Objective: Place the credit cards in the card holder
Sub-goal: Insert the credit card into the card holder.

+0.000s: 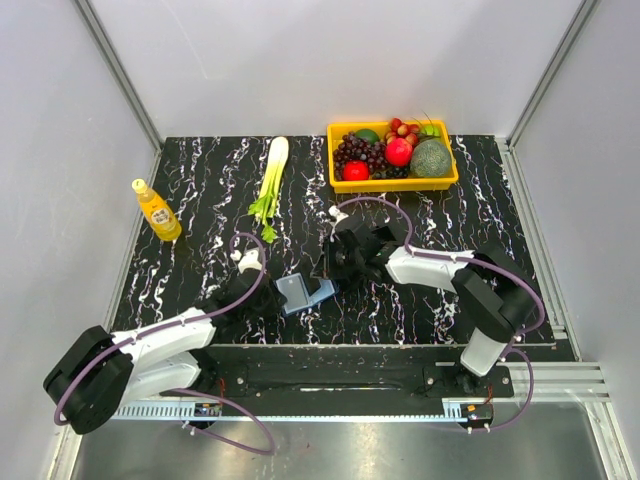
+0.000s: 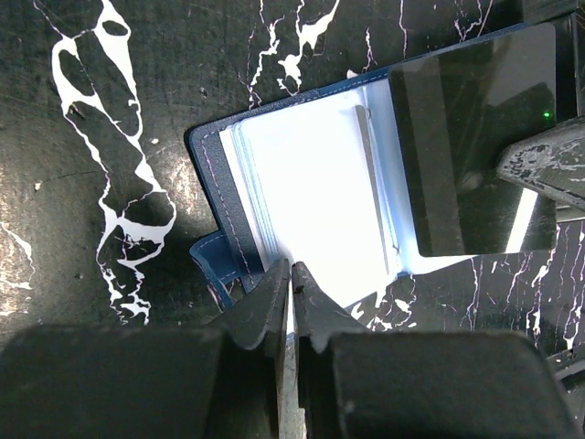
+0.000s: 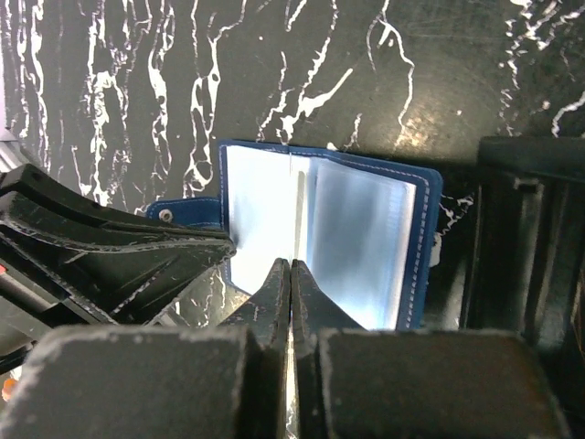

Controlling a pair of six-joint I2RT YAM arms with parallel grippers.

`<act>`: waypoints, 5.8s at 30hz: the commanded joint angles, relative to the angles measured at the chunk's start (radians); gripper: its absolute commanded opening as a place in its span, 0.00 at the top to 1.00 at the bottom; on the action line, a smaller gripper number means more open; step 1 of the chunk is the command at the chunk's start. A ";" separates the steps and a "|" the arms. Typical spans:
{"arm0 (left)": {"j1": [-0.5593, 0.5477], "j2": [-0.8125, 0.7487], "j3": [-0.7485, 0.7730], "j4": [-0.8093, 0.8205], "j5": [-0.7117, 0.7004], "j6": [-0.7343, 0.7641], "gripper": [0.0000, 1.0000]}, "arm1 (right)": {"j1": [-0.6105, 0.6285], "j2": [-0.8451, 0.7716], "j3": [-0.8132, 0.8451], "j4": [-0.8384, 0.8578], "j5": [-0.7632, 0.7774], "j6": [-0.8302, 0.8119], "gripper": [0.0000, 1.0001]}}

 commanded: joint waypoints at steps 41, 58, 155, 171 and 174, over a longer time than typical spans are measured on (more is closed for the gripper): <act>0.004 0.000 0.016 0.006 -0.021 -0.009 0.91 | -0.014 0.071 -0.114 0.182 -0.040 0.086 1.00; 0.003 0.006 0.023 -0.002 -0.030 -0.009 0.91 | -0.002 0.077 -0.088 0.068 -0.005 0.095 1.00; 0.004 0.066 -0.041 0.147 0.020 -0.054 0.98 | 0.248 0.278 0.299 -0.325 0.195 0.063 0.50; 0.004 0.044 -0.041 0.130 0.022 -0.054 0.98 | 0.259 0.316 0.316 -0.279 0.098 0.063 0.49; 0.003 0.044 -0.041 0.132 0.025 -0.052 0.98 | 0.261 0.333 0.346 -0.338 0.125 0.069 0.48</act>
